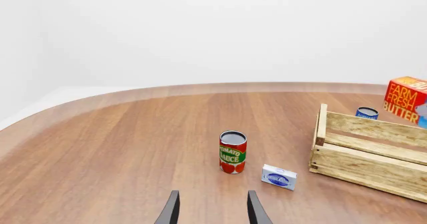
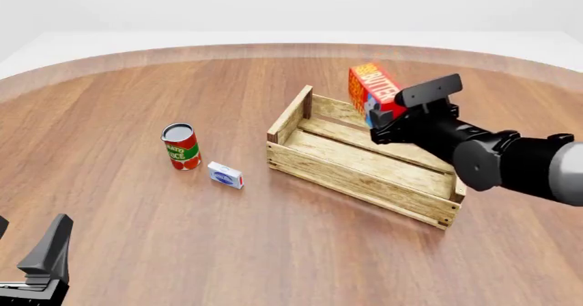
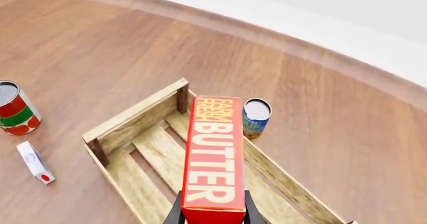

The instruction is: Pick up the butter and put it in the tray.

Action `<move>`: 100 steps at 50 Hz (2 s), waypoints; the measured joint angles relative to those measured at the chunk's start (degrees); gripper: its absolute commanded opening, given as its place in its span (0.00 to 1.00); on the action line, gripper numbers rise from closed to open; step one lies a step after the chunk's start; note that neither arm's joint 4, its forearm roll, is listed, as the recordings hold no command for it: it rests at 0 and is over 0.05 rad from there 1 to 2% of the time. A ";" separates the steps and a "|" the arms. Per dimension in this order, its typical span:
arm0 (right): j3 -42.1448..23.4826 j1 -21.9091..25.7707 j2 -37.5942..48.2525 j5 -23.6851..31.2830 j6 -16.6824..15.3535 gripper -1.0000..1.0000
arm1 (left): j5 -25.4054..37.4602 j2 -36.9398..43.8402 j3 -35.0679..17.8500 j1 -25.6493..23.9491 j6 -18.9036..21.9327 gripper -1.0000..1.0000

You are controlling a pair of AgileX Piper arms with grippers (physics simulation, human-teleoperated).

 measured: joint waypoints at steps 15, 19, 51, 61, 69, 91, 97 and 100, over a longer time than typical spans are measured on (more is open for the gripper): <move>-1.99 -0.64 5.27 -1.63 0.66 0.00 | 0.00 0.00 0.00 0.00 0.00 1.00; -2.48 -0.73 6.54 -2.01 0.82 0.00 | 0.00 0.00 0.00 0.00 0.00 1.00; -3.85 -0.78 14.74 -4.50 2.94 0.00 | 0.00 0.00 0.00 0.00 0.00 1.00; -4.46 -0.54 16.87 -4.71 3.53 0.00 | 0.00 0.00 0.00 0.00 0.00 1.00; -4.36 -0.39 18.10 -5.11 3.92 0.00 | 0.00 0.00 0.00 0.00 0.00 1.00; -3.49 -0.43 20.11 -5.65 4.69 0.00 | 0.00 0.00 0.00 0.00 0.00 1.00; -3.93 -0.59 20.65 -5.53 4.67 0.00 | 0.00 0.00 0.00 0.00 0.00 1.00; -4.33 -0.66 20.97 -5.43 4.67 0.00 | 0.00 0.00 0.00 0.00 0.00 1.00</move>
